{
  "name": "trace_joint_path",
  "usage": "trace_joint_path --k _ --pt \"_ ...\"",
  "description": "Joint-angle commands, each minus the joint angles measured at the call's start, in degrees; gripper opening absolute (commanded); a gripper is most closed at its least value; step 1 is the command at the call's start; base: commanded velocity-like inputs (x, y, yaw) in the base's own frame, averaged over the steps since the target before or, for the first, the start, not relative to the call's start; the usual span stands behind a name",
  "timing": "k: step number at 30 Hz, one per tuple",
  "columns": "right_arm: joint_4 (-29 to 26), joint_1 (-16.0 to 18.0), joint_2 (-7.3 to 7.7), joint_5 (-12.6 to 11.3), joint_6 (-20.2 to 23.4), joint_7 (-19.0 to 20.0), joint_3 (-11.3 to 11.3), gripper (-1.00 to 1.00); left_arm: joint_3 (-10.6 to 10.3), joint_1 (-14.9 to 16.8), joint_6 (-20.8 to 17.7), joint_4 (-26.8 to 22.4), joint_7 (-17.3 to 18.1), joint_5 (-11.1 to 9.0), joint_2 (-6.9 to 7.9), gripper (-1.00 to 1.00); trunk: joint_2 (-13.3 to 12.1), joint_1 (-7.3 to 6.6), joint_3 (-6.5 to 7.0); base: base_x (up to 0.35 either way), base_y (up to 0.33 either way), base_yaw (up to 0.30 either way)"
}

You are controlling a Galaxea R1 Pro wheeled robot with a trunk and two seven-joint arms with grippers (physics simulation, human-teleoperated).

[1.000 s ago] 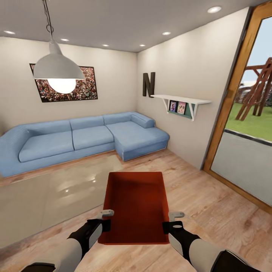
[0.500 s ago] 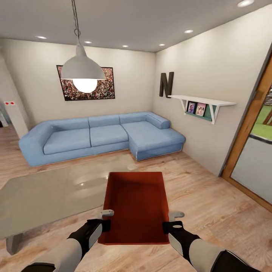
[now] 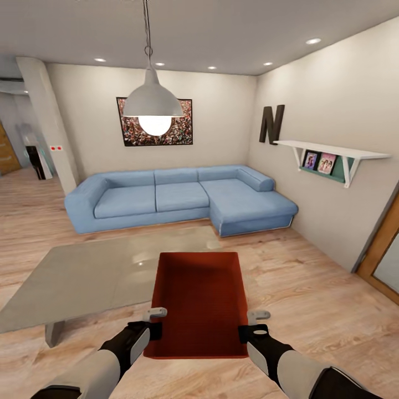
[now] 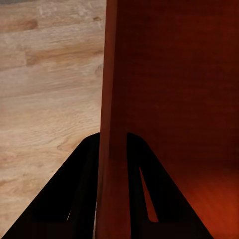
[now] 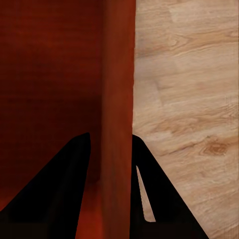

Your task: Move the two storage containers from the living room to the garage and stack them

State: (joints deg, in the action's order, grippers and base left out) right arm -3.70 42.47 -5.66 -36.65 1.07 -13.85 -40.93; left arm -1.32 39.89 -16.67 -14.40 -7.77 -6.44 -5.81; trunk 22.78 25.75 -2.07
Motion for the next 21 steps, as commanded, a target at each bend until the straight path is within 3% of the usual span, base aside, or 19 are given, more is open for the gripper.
trace_joint_path --k 1,21 --pt "-0.1 0.1 0.21 0.7 -1.1 -0.6 0.6 -1.00 0.5 0.0 -0.5 0.1 -0.8 0.6 0.09 -1.00 0.1 0.03 -0.13 0.000 0.000 0.283" --pt "-0.1 0.1 0.21 0.7 -1.1 -0.6 0.6 -1.00 0.5 0.0 -0.5 0.1 -0.8 0.6 0.09 -1.00 0.1 0.03 -0.13 0.000 0.000 0.283"
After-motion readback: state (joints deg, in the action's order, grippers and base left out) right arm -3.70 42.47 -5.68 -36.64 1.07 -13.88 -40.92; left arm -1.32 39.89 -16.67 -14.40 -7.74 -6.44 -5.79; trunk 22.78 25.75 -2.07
